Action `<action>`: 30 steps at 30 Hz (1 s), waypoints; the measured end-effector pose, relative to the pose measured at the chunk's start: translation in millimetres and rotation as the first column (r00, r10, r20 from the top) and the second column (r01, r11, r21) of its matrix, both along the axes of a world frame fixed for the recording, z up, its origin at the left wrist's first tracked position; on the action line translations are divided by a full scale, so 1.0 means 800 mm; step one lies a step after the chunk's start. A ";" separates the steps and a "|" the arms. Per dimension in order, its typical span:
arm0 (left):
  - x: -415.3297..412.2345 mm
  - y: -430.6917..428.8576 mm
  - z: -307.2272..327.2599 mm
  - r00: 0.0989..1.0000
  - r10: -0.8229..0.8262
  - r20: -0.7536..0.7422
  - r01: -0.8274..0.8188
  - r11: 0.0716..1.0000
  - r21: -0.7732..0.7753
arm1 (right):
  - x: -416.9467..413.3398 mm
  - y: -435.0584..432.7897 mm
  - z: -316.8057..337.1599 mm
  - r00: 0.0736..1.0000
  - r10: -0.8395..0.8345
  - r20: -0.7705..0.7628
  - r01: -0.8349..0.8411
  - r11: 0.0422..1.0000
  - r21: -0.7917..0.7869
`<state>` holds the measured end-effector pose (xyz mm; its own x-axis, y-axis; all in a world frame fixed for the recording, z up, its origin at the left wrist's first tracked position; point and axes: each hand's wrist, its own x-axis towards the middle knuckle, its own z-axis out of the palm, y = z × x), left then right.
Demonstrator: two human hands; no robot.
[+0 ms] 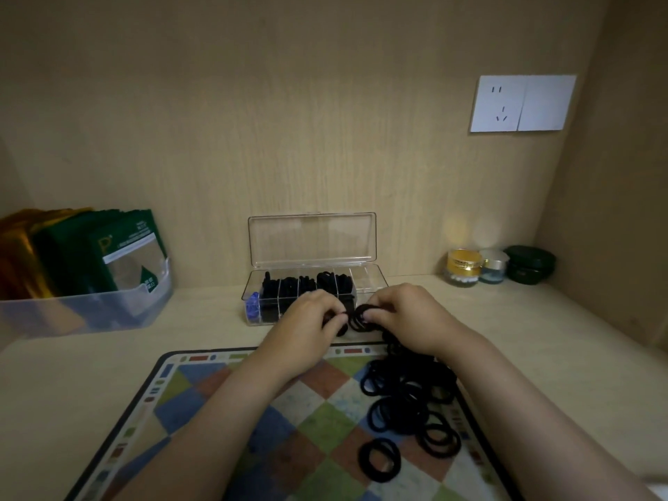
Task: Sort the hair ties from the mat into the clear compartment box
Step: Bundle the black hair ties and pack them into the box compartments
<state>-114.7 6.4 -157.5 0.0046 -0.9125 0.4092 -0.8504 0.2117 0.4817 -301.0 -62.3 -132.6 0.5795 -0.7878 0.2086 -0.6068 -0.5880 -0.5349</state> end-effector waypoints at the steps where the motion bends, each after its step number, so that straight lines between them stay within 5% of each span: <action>1: 0.000 0.003 0.004 0.994 0.038 -0.106 -0.039 0.999 -0.004 | 0.000 0.004 0.003 0.994 0.014 0.112 -0.024 0.996 0.086; 4: 0.000 0.011 0.010 0.907 0.144 -0.395 -0.119 0.989 0.088 | 0.004 0.022 0.016 0.925 0.036 0.378 -0.165 0.934 0.315; 8: -0.006 0.021 0.011 0.654 0.147 -0.742 0.055 0.969 0.240 | 0.014 0.036 0.017 0.912 0.053 0.408 -0.220 0.901 0.374; 14: -0.010 0.023 0.019 0.450 0.117 -0.885 0.251 0.935 0.251 | 0.023 0.030 0.005 0.933 -0.004 0.360 -0.097 0.960 0.261; 18: 0.001 0.024 0.021 0.623 0.098 -0.776 0.205 0.937 0.283 | 0.035 0.029 -0.001 0.953 -0.034 0.302 -0.019 0.985 0.170; 24: 0.037 0.028 0.028 0.638 0.161 -0.753 0.174 0.923 0.344 | 0.041 0.027 0.006 0.954 -0.036 0.298 -0.052 0.959 0.279; 30: 0.059 0.029 0.035 0.664 0.243 -0.707 0.000 0.946 0.325 | 0.042 0.011 0.000 0.987 0.012 -0.160 -0.029 0.994 -0.102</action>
